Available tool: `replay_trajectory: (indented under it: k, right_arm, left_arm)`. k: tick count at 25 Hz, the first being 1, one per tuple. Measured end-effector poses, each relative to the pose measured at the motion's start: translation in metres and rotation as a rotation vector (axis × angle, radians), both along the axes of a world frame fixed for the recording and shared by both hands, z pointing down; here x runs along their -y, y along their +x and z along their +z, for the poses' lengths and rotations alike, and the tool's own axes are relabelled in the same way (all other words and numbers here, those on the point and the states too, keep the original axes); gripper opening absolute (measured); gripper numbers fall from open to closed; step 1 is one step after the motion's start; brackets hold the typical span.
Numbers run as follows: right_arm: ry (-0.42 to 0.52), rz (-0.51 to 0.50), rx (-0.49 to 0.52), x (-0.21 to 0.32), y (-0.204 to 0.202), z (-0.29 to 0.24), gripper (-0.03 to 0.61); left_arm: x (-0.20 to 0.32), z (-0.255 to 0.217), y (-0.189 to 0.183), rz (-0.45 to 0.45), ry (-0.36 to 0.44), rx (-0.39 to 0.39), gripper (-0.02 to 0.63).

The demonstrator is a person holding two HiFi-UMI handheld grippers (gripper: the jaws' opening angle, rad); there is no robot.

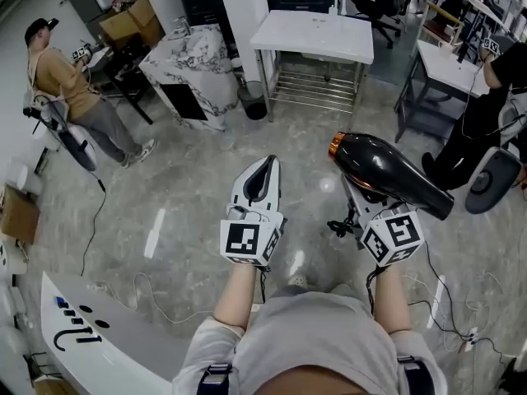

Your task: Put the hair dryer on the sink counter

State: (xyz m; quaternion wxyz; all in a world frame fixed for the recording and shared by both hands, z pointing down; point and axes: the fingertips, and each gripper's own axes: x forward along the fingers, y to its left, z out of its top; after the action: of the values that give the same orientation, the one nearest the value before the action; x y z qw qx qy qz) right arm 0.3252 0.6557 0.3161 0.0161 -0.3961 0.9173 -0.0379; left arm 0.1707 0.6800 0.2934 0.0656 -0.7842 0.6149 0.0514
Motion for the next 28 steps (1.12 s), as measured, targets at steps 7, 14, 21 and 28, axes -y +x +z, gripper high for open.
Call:
replay_trajectory:
  k: [7,14,21,28]
  right_arm:
    - [0.002,0.024,0.047,0.014,-0.032,0.002,0.176]
    - [0.007,0.007,0.027,0.063,-0.056,0.006,0.176]
    - [0.015,-0.005,0.011,0.149,-0.088,0.007,0.176]
    - [0.029,-0.016,0.036,0.238,-0.111,-0.009,0.176]
  left_arm:
    - [0.020,0.007,-0.028,0.032,-0.001,-0.001,0.014]
    - [0.068,0.013,-0.052,0.027,-0.005,-0.020,0.012]
    - [0.155,0.011,-0.081,0.022,-0.001,-0.017,0.012]
    - [0.249,-0.006,-0.094,0.048,0.021,-0.012,0.014]
